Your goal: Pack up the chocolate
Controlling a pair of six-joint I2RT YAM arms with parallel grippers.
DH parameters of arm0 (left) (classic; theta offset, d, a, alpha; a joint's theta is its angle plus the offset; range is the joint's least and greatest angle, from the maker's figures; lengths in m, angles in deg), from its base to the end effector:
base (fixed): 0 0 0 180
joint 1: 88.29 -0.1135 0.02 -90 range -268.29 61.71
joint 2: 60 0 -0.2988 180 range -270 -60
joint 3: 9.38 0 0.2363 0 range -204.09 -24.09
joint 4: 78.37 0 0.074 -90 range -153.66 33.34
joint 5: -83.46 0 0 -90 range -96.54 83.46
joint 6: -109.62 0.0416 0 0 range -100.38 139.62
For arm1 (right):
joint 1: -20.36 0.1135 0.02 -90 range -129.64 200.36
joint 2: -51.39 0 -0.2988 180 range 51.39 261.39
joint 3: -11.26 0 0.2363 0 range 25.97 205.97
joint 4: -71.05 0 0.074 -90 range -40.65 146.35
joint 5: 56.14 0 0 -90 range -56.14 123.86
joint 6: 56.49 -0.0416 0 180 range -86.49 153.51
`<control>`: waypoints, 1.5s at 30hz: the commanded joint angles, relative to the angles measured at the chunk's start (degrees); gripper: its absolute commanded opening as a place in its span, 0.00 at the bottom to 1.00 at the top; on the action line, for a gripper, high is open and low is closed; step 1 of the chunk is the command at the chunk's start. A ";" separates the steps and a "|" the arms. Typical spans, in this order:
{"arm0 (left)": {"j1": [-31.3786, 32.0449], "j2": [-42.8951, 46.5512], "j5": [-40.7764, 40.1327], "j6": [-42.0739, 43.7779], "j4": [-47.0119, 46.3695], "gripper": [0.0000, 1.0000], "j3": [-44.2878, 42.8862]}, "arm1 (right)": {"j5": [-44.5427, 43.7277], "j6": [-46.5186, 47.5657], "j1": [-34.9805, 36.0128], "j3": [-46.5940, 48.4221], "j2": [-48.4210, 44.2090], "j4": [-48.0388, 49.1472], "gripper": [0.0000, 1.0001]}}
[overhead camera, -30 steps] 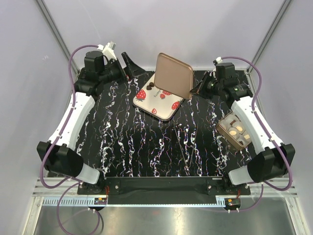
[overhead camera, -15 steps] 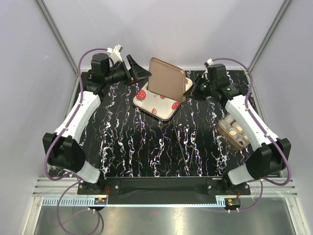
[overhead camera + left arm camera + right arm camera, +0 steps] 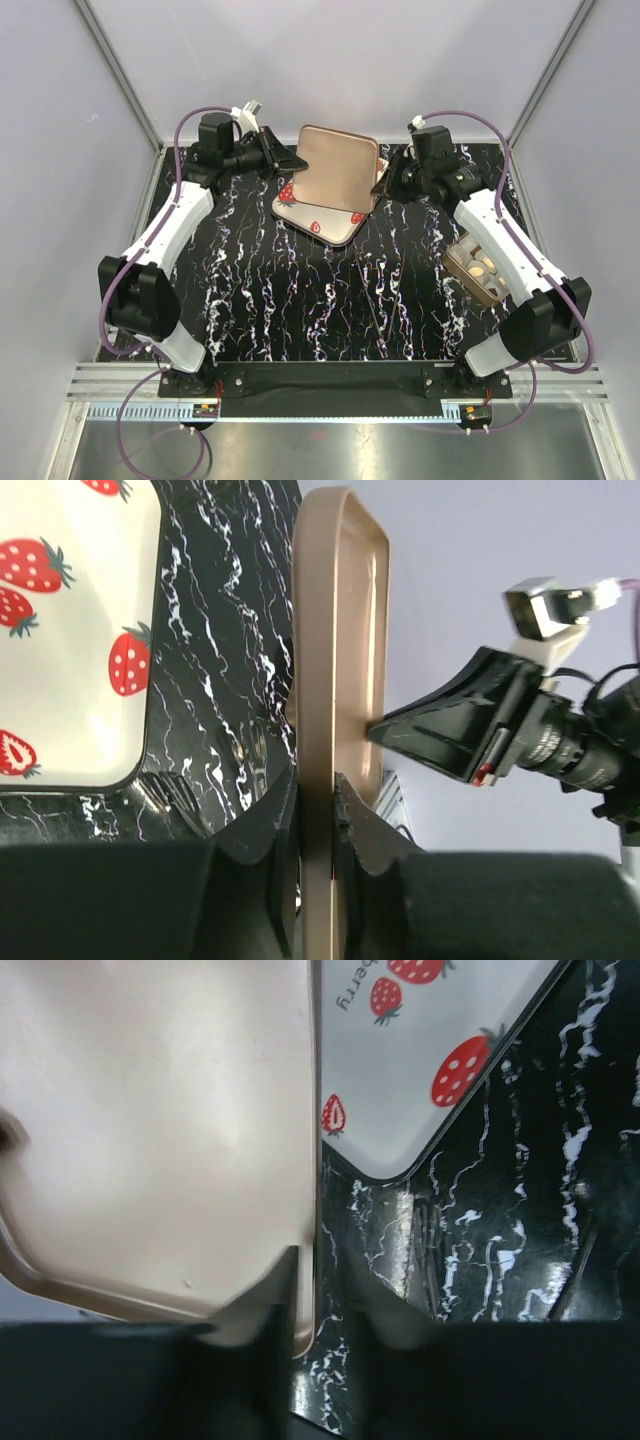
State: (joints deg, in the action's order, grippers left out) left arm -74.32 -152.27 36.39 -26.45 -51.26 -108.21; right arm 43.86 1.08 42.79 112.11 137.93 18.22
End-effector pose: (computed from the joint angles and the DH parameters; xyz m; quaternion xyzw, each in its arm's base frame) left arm 0.3468 -0.1155 0.4024 -0.0111 0.7927 -0.5256 0.3085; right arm 0.2939 0.1291 0.3986 0.0405 0.8972 0.2690 0.3478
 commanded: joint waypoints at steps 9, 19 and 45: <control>-0.26 -1.86 4.70 0.81 4.91 0.00 -3.51 | -19.75 26.08 4.44 7.89 -7.17 -0.55 0.71; -1.14 -4.76 9.88 -6.85 2.27 0.01 -4.47 | -44.36 64.48 33.36 -8.87 -8.76 20.80 0.84; -1.06 -0.63 5.58 -8.43 4.64 0.05 -0.26 | -58.43 85.34 40.84 -8.81 9.70 44.02 0.21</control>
State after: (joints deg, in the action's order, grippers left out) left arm -75.17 -156.99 40.94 -33.99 -45.03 -107.81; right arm -10.87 83.99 83.93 100.75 147.55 55.92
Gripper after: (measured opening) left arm 0.183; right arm 0.257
